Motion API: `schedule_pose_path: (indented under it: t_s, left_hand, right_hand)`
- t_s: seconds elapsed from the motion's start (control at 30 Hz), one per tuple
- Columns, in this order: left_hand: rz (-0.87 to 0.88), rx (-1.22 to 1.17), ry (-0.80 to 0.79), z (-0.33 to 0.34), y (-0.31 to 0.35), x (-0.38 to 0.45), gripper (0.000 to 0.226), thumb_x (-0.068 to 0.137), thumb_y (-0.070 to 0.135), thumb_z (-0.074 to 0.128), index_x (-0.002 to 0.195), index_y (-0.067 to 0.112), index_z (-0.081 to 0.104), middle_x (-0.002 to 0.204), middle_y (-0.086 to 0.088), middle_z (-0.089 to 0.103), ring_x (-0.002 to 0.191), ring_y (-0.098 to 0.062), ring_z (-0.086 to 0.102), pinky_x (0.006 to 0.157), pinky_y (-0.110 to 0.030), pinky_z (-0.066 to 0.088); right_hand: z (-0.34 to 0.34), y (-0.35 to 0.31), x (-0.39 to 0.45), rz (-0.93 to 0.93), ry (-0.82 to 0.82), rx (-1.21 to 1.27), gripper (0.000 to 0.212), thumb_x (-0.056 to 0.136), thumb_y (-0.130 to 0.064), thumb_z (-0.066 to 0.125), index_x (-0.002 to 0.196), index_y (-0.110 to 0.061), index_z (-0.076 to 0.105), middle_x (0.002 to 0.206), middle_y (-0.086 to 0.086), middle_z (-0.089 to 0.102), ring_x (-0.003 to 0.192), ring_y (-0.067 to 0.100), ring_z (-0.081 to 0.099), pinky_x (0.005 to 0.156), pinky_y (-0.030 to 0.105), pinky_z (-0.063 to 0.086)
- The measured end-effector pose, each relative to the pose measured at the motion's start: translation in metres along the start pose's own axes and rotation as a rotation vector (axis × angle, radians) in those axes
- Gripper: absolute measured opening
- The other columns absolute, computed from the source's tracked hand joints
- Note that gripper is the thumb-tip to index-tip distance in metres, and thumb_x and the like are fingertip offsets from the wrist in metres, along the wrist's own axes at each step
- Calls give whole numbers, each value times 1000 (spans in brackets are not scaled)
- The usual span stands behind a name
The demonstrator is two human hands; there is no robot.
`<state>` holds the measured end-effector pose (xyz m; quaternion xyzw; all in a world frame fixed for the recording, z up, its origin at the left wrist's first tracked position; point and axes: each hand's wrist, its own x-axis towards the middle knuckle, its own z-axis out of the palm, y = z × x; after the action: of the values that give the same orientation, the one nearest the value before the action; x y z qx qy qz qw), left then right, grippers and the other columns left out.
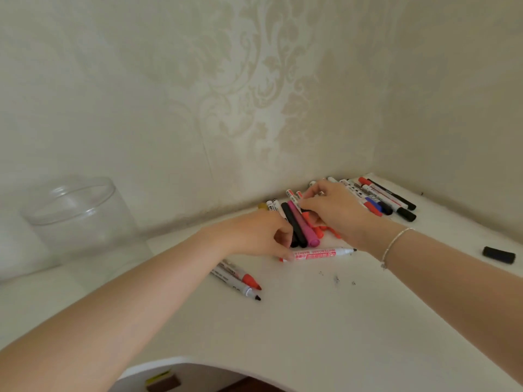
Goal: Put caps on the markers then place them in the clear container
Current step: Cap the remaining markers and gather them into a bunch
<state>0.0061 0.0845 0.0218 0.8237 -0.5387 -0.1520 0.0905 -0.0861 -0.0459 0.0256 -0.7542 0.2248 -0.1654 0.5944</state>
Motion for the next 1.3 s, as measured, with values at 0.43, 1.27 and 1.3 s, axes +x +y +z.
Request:
schedule_pose_path:
  t_s: [0.43, 1.27, 1.3]
  left_hand:
    - [-103, 218, -64, 4, -41, -77, 19, 76, 26, 70, 94, 32, 66, 92, 13, 60, 84, -6, 57, 73, -25, 49]
    - [0, -558, 391, -10, -18, -45, 13, 84, 5, 56, 86, 16, 49, 68, 2, 59, 46, -17, 47, 51, -28, 44]
    - [-1, -560, 391, -10, -18, -44, 13, 84, 5, 56, 86, 16, 49, 69, 1, 59, 46, -15, 46, 50, -28, 44]
  right_hand:
    - [46, 2, -27, 51, -89, 115, 12, 85, 6, 56, 81, -5, 56, 73, 13, 60, 57, 18, 57, 62, 28, 54]
    - [7, -13, -25, -66, 32, 447, 16, 83, 11, 53, 87, -3, 59, 71, 12, 59, 59, 17, 58, 60, 25, 49]
    - [6, -12, -25, -69, 27, 462, 16, 84, 11, 53, 88, -3, 59, 71, 12, 59, 59, 17, 58, 60, 25, 49]
